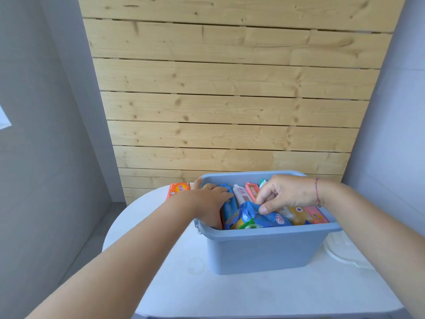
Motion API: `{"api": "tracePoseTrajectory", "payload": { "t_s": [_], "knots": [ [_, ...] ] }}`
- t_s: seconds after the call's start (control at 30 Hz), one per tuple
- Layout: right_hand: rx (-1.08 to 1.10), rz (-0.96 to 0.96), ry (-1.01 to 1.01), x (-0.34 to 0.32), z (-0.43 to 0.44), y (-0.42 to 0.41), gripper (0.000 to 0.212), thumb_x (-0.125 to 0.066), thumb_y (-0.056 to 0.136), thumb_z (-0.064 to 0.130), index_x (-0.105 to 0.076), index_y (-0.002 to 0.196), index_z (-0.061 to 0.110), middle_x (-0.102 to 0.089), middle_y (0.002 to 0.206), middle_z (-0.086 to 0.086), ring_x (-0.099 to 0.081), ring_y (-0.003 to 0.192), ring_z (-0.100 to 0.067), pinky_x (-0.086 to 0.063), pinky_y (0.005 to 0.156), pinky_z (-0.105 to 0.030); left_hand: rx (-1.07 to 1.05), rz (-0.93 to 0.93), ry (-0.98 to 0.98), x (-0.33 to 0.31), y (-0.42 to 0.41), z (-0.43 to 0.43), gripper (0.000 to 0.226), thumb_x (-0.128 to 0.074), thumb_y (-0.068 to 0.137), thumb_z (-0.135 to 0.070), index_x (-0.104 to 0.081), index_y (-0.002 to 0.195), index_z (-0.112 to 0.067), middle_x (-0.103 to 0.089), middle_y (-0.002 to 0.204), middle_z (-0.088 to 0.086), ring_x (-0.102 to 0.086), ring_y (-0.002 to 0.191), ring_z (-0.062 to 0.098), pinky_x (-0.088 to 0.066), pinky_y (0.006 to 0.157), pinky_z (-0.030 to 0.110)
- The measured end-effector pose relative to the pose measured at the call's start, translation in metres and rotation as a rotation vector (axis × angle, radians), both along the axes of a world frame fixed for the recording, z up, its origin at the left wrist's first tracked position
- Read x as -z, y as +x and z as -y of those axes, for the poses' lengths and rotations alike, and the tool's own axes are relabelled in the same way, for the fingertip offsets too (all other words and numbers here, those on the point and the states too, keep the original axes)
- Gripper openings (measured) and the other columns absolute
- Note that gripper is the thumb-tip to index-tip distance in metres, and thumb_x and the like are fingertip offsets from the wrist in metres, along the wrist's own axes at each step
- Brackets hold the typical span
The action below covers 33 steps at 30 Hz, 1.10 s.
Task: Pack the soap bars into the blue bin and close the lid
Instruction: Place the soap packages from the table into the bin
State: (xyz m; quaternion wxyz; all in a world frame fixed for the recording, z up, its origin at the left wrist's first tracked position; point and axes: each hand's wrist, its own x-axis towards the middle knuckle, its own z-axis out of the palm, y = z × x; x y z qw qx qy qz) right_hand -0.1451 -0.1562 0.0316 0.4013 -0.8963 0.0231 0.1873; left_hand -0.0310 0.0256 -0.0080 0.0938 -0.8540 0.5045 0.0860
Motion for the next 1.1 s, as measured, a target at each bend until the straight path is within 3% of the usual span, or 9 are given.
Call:
{"api": "tracePoseTrajectory", "payload": {
  "t_s": [0.27,0.37,0.47,0.57,0.67,0.87,0.97,1.03,1.1],
  "knots": [
    [-0.009,-0.009,0.0,0.008,0.004,0.003,0.012,-0.068,0.083,0.005,-0.073,0.086,0.015,-0.073,0.079,-0.001,-0.065,0.07,-0.004,-0.052,0.079,-0.023,-0.081,0.088,-0.129,0.023,-0.005,0.015,0.061,-0.049,0.083,-0.045,-0.037,0.139,-0.025,-0.04,0.146,-0.003,-0.037,0.133,0.021,0.004,0.114,0.052],
    [-0.028,0.008,-0.117,0.007,-0.01,0.009,0.007,-0.07,0.082,0.012,-0.074,0.088,0.011,-0.07,0.076,0.001,-0.059,0.067,-0.002,-0.046,0.071,-0.019,-0.063,-0.107,-0.165,0.009,-0.001,0.007,0.054,-0.058,0.078,-0.032,-0.047,0.131,-0.026,-0.053,0.131,-0.005,-0.044,0.126,0.019,-0.004,0.113,0.046],
    [-0.148,0.078,-0.438,0.013,-0.045,0.027,0.007,-0.07,0.08,0.025,-0.073,0.082,0.019,-0.06,0.048,0.02,-0.052,0.049,0.007,-0.04,0.064,-0.021,-0.14,-0.406,-0.214,-0.017,0.017,-0.014,0.053,-0.055,0.08,-0.017,-0.05,0.131,-0.031,-0.056,0.126,-0.007,-0.049,0.112,0.014,-0.03,0.097,0.025],
    [-0.135,0.165,-0.569,0.027,-0.074,0.034,0.015,-0.07,0.078,0.03,-0.063,0.067,0.023,-0.052,0.045,0.012,-0.048,0.042,-0.001,-0.036,0.052,-0.02,-0.066,-0.326,-0.179,-0.014,0.018,-0.02,0.037,-0.056,0.083,-0.039,-0.057,0.119,-0.03,-0.055,0.121,-0.005,-0.042,0.114,0.013,-0.021,0.112,0.034],
    [-0.038,0.21,-0.465,0.026,-0.073,0.024,0.016,-0.075,0.074,0.029,-0.061,0.071,0.022,-0.053,0.06,0.011,-0.05,0.056,-0.008,-0.039,0.055,-0.021,-0.1,-0.237,-0.151,-0.001,0.008,-0.018,0.057,-0.051,0.079,-0.064,-0.049,0.126,-0.032,-0.048,0.132,-0.004,-0.023,0.137,0.015,0.005,0.118,0.043],
    [0.27,0.043,-0.523,-0.001,-0.021,-0.02,0.02,-0.058,0.086,0.032,-0.065,0.08,0.014,-0.068,0.07,0.003,-0.07,0.074,-0.015,-0.052,0.069,-0.028,-0.185,-0.276,-0.174,-0.001,0.008,-0.014,0.081,-0.044,0.071,-0.079,-0.038,0.138,-0.034,-0.037,0.147,-0.007,-0.016,0.144,0.016,0.01,0.116,0.047],
    [0.205,-0.084,-0.607,0.015,-0.034,-0.022,0.034,-0.048,0.092,0.031,-0.061,0.082,0.001,-0.056,0.078,-0.013,-0.051,0.079,-0.022,-0.036,0.063,-0.029,-0.225,-0.375,-0.227,-0.003,0.006,-0.014,0.076,-0.053,0.072,-0.072,-0.039,0.137,-0.036,-0.037,0.145,-0.011,-0.026,0.135,0.016,-0.01,0.115,0.043],
    [0.232,-0.09,-0.657,0.02,-0.041,-0.017,0.032,-0.05,0.092,0.028,-0.051,0.067,0.007,-0.046,0.07,-0.007,-0.042,0.07,-0.022,-0.03,0.057,-0.028,-0.244,-0.472,-0.283,-0.004,0.008,-0.016,0.077,-0.062,0.069,-0.067,-0.039,0.136,-0.037,-0.039,0.142,-0.012,-0.034,0.119,0.011,-0.028,0.105,0.032],
    [0.209,-0.121,-0.726,0.016,-0.044,-0.011,0.039,-0.054,0.09,0.029,-0.04,0.056,0.014,-0.037,0.06,-0.004,-0.039,0.065,-0.023,-0.029,0.054,-0.027,-0.216,-0.407,-0.264,-0.001,0.009,-0.017,0.082,-0.066,0.065,-0.067,-0.038,0.137,-0.037,-0.039,0.141,-0.013,-0.033,0.121,0.01,-0.028,0.104,0.032]
  ]
}}
